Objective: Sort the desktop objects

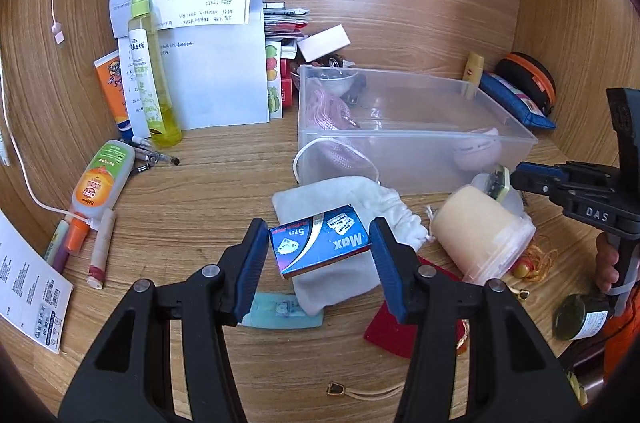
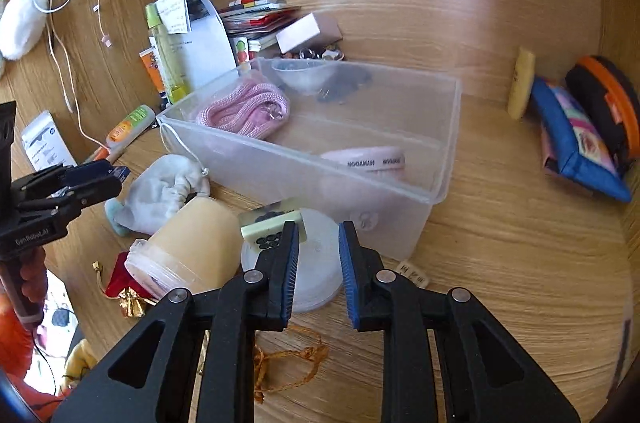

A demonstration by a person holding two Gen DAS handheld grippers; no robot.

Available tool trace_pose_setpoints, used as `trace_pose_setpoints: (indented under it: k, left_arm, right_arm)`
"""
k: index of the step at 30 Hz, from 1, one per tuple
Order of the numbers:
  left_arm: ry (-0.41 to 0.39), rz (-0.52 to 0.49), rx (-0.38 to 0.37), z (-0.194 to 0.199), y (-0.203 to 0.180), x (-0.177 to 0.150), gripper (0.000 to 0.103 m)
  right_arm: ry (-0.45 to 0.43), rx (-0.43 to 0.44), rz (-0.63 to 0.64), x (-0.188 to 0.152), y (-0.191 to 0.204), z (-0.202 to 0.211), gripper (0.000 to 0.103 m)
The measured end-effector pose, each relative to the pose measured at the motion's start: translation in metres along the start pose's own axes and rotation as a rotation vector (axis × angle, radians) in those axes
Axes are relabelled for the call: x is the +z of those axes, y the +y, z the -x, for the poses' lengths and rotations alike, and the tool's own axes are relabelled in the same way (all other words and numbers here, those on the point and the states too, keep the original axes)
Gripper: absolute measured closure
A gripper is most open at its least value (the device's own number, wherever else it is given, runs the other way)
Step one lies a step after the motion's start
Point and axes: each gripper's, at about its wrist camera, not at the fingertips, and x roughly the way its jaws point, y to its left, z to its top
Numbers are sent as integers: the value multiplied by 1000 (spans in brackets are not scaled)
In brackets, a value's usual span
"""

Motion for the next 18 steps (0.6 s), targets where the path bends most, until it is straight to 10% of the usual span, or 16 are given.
trace_pose_setpoints:
  k: [4,18]
  left_arm:
    - [-12,14,-21,2,-1,3,51]
    - [-31,6,-68,15,-11,-1,51]
  right_arm:
    - [-36,27,21,0,-2,21,46]
    - [100,-74,198,-63,13,55,45]
